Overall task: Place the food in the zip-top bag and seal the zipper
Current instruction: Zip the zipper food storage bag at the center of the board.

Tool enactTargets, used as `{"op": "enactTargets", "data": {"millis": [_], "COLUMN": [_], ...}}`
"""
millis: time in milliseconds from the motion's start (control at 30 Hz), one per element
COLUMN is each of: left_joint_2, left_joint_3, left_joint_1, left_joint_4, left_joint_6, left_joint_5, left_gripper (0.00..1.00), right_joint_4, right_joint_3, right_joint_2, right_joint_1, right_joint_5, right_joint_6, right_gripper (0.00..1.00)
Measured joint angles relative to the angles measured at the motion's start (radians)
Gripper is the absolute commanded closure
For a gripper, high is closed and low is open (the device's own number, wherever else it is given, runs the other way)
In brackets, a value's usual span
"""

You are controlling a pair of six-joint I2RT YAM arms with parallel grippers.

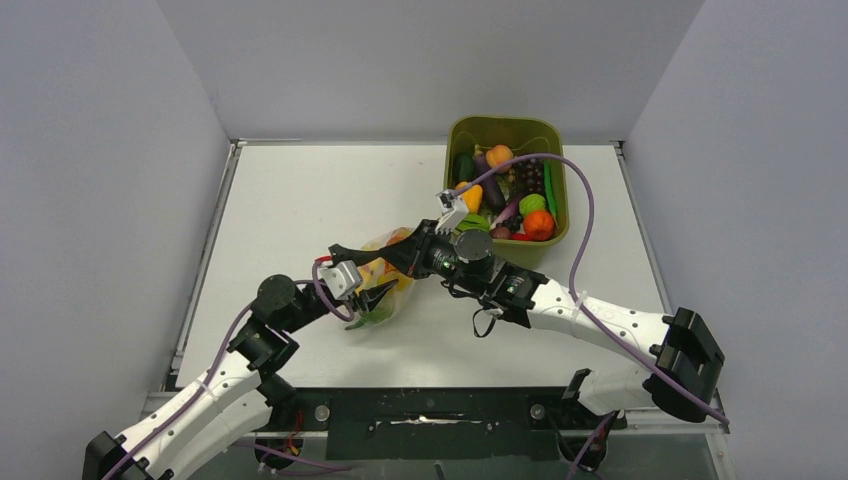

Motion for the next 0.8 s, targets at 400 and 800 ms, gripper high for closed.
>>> {"op": "enactTargets", "data": {"millis": [400,800], "left_joint_2": [-0.044,-0.198], "left_joint_3": [0.0,0.035], "left_joint_1": [-0.014,-0.014], "left_joint_4": [-0.073,-0.223], "left_joint_6": [0.026,-0.061], "left_joint_5": [-0.014,0.197], "left_gripper": [1.0,1.0], "right_joint_4": [-0.046,-0.397], "right_joint_3": [0.043,-0.006], "right_joint_2": [-0.024,-0.344], "right_joint_1": [-0.022,-0.181], "right_joint_5": [-0.091,-0.43], "right_joint_6": [-0.249,-1.066], "right_gripper": [0.42,0.42]}}
